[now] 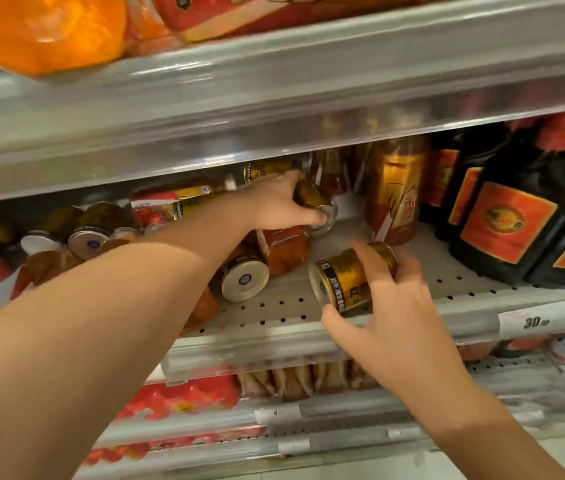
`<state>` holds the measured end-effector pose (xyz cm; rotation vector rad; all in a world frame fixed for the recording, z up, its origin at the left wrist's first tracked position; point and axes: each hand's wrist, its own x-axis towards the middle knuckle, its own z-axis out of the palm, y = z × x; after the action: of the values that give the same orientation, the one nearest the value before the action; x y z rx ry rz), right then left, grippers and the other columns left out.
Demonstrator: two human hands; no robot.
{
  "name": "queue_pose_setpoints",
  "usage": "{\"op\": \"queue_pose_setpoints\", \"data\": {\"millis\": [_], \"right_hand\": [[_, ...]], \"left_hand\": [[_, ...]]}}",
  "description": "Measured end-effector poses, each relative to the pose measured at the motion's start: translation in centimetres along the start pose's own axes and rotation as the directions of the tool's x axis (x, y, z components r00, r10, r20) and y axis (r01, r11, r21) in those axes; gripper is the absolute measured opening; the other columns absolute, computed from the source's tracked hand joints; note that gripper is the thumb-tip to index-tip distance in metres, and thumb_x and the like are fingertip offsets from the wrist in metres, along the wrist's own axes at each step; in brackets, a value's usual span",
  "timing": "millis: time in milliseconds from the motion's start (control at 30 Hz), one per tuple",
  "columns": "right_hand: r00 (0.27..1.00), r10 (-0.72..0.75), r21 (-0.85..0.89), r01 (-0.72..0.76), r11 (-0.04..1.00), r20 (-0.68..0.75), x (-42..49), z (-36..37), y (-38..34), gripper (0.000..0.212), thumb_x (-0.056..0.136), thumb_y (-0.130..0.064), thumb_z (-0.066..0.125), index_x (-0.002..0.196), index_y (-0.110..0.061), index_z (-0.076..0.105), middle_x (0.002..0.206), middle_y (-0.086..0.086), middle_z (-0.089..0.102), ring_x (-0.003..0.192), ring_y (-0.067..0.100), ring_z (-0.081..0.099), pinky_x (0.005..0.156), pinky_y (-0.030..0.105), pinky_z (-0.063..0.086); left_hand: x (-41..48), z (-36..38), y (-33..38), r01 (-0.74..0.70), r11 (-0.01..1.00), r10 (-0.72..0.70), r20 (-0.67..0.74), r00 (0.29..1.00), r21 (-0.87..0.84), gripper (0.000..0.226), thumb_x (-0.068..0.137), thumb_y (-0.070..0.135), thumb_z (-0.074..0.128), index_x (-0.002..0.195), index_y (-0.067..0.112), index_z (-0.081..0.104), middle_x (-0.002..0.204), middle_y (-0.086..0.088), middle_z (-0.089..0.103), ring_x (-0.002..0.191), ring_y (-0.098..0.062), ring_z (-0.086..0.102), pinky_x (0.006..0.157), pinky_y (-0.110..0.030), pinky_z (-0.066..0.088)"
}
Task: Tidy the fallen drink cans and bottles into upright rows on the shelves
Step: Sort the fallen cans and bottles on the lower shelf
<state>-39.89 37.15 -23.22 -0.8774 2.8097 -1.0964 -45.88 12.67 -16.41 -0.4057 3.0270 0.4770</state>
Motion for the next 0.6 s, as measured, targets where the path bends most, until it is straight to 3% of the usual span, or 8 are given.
{"op": "queue_pose_setpoints", "data": {"millis": [133, 200, 267, 433, 533, 600], "right_hand": [[1.000, -0.018, -0.014, 0.018, 1.000, 0.001, -0.1, -0.2, 0.4, 0.083, 0.073, -0.070, 0.051, 0.147, -0.053, 0.018, 0.119, -0.008, 0.027, 0.106, 0.018, 0.043, 0.086, 0.031, 0.048], [1.000, -0.022, -0.017, 0.022, 1.000, 0.011, -0.1, -0.3, 0.6, 0.083, 0.074, -0.070, 0.053, 0.147, -0.054, 0.018, 0.122, -0.007, 0.030, 0.106, 0.018, 0.044, 0.086, 0.032, 0.049], [1.000, -0.020, -0.023, 0.020, 1.000, 0.022, -0.2, -0.4, 0.7, 0.083, 0.074, -0.069, 0.054, 0.147, -0.053, 0.018, 0.124, -0.005, 0.032, 0.106, 0.018, 0.044, 0.087, 0.034, 0.051], [1.000, 0.023, -0.072, -0.023, 0.997, -0.006, -0.2, -1.1, 0.8, 0.083, 0.075, -0.069, 0.056, 0.148, -0.052, 0.021, 0.117, -0.005, 0.030, 0.101, 0.010, 0.025, 0.082, 0.030, 0.041], [0.999, 0.047, -0.005, -0.047, 0.999, 0.004, -0.3, -1.7, 0.4, 0.080, 0.076, -0.065, 0.063, 0.145, -0.054, 0.024, 0.110, -0.008, 0.029, 0.105, 0.012, 0.036, 0.083, 0.029, 0.038], [0.999, 0.036, 0.062, -0.036, 0.997, 0.005, -0.7, -1.9, -0.7, 0.078, 0.074, -0.066, 0.066, 0.141, -0.058, 0.026, 0.105, -0.012, 0.030, 0.105, 0.012, 0.041, 0.077, 0.030, 0.039]], "left_hand": [[0.7, 0.1, 0.1, 0.006, 0.999, -0.006, 0.019, 1.000, 0.038, 0.099, 0.076, 0.069, 0.071, 0.157, 0.032, 0.028, 0.156, -0.004, 0.044, 0.139, -0.027, 0.045, 0.100, -0.030, 0.040], [0.6, 0.3, 0.4, 0.014, 1.000, -0.014, -0.012, 1.000, -0.014, 0.091, 0.077, 0.062, 0.074, 0.153, 0.030, 0.036, 0.147, -0.003, 0.052, 0.133, -0.026, 0.050, 0.103, -0.036, 0.046], [-0.1, 0.4, 0.9, 0.014, 0.997, -0.020, -0.081, 0.996, -0.074, 0.077, 0.077, 0.056, 0.076, 0.143, 0.029, 0.048, 0.135, -0.001, 0.060, 0.124, -0.023, 0.055, 0.100, -0.038, 0.049], [-4.1, 0.1, 1.8, 0.001, 0.960, -0.080, -0.270, 0.960, -0.281, 0.044, 0.079, 0.049, 0.075, 0.116, 0.026, 0.066, 0.106, 0.004, 0.072, 0.101, -0.013, 0.064, 0.091, -0.039, 0.055], [-7.9, -0.5, 1.5, -0.045, 0.896, -0.136, -0.371, 0.919, -0.442, 0.032, 0.080, 0.052, 0.074, 0.103, 0.032, 0.068, 0.092, 0.011, 0.073, 0.087, -0.004, 0.067, 0.081, -0.031, 0.057], [-10.5, -0.6, 0.6, -0.044, 0.884, -0.178, -0.423, 0.889, -0.466, 0.039, 0.077, 0.060, 0.073, 0.106, 0.034, 0.064, 0.099, 0.016, 0.071, 0.091, -0.003, 0.067, 0.084, -0.027, 0.055]]}}
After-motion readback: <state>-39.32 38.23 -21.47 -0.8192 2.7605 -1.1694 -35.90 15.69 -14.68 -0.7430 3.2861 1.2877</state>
